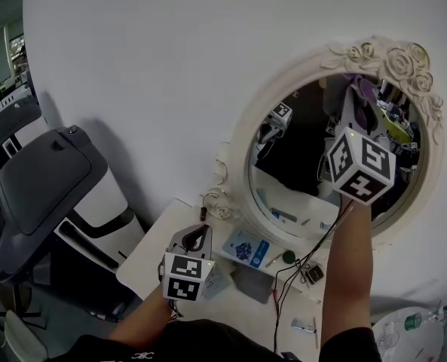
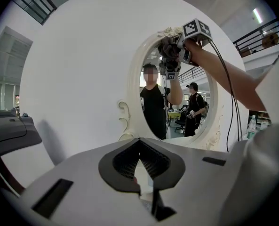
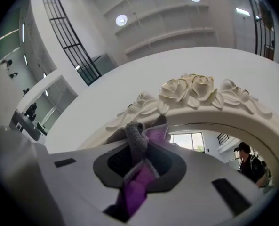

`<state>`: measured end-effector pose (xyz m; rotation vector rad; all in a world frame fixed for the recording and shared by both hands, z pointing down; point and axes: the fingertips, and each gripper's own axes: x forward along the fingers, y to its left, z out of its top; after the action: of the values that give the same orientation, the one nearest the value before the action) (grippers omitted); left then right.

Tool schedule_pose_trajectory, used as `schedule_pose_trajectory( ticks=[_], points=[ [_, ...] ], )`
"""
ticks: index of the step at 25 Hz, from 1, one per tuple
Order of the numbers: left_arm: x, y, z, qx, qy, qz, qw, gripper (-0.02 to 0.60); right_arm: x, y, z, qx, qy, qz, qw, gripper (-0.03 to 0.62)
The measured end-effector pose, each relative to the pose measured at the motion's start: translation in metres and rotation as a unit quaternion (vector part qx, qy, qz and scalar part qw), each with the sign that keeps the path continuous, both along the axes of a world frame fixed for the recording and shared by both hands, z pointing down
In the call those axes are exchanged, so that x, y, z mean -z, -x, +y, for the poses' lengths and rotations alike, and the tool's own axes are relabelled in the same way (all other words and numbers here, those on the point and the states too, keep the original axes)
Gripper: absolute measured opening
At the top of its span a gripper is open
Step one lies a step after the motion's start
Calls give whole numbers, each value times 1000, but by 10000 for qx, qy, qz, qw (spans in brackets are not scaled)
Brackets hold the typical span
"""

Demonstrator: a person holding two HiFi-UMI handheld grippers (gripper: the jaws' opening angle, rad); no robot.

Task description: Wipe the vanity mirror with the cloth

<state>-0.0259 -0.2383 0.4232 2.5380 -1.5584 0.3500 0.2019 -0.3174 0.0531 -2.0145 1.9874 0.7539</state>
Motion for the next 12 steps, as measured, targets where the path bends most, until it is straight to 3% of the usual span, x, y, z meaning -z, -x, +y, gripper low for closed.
schedule_pose_trajectory(
  ticks=[5,12],
  points=[
    [-10,14,-10,146,135,-69,9998,6,-7,16,-10,-314,192,501,9981,52],
    [-11,-3,-14,-57,94,-154,9998,6,-35,51,-25,-350,411,1181,9915,54]
  ],
)
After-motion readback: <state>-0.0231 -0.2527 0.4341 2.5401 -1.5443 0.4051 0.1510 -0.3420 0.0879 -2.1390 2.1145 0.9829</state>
